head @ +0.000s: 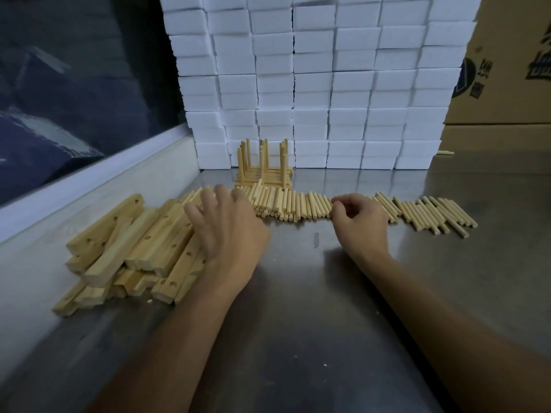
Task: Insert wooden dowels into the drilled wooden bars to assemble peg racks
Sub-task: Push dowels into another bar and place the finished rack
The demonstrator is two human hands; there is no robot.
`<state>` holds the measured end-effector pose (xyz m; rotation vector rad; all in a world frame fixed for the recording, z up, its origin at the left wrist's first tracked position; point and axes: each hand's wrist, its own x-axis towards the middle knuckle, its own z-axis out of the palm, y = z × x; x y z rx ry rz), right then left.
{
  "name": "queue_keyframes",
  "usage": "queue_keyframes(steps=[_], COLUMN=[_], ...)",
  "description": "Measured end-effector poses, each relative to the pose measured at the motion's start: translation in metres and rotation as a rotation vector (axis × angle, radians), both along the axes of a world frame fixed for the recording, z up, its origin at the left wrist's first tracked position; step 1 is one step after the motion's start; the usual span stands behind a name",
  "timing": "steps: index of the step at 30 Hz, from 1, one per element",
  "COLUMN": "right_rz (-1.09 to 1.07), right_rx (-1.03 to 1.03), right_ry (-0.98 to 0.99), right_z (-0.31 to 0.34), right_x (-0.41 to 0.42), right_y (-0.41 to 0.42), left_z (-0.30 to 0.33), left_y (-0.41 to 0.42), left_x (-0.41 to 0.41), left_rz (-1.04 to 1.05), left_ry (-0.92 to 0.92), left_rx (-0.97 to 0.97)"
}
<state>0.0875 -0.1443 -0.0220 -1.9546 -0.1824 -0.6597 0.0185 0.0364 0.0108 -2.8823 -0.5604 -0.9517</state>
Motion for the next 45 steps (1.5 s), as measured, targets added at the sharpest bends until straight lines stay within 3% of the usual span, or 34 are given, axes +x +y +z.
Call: queue_keyframes(steps=[4,9,13,16,19,24,27,30,32,39,45], right_rz=[-0.007,-0.003,0.007,0.011,0.039,0.107,0.135,0.155,0.161,0.133,0.117], right_rx=[0.000,-0.001,-0.001,-0.011,-0.035,-0.155,-0.219,-0.231,-0.232,-0.211,-0.165], right_ry=[0.014,0.020,0.037,0.042,0.041,-0.016,-0.044,-0.042,-0.045,-0.012,0.017], right_z=[-0.001,-0.002,-0.003,-0.002,-0.001,0.000,-0.001,-0.001,-0.001,-0.001,-0.001], right_x=[0.002,0.005,0.007,0.006,0.003,-0.005,-0.008,-0.009,-0.009,-0.006,-0.004], right_y=[0.001,0.000,0.000,0.000,0.002,0.008,0.011,0.011,0.011,0.009,0.007], left_z=[-0.001,-0.006,-0.015,-0.018,-0.014,-0.003,-0.002,-0.001,-0.001,-0.003,-0.001], left_y=[0.011,-0.002,-0.008,-0.006,-0.007,-0.015,-0.016,-0.015,-0.014,-0.013,-0.016], left_x=[-0.001,0.002,0.003,0.006,0.008,0.007,0.008,0.008,0.008,0.006,0.006], left_rz=[0.138,0.017,-0.137,-0.213,-0.321,-0.487,-0.530,-0.567,-0.584,-0.575,-0.599], left_ry=[0.240,0.215,0.253,0.159,0.012,-0.074,-0.097,-0.066,-0.037,-0.031,-0.010], left_rx=[-0.062,0.004,-0.042,-0.138,-0.429,-1.518,-1.853,-2.056,-2.098,-1.983,-2.081])
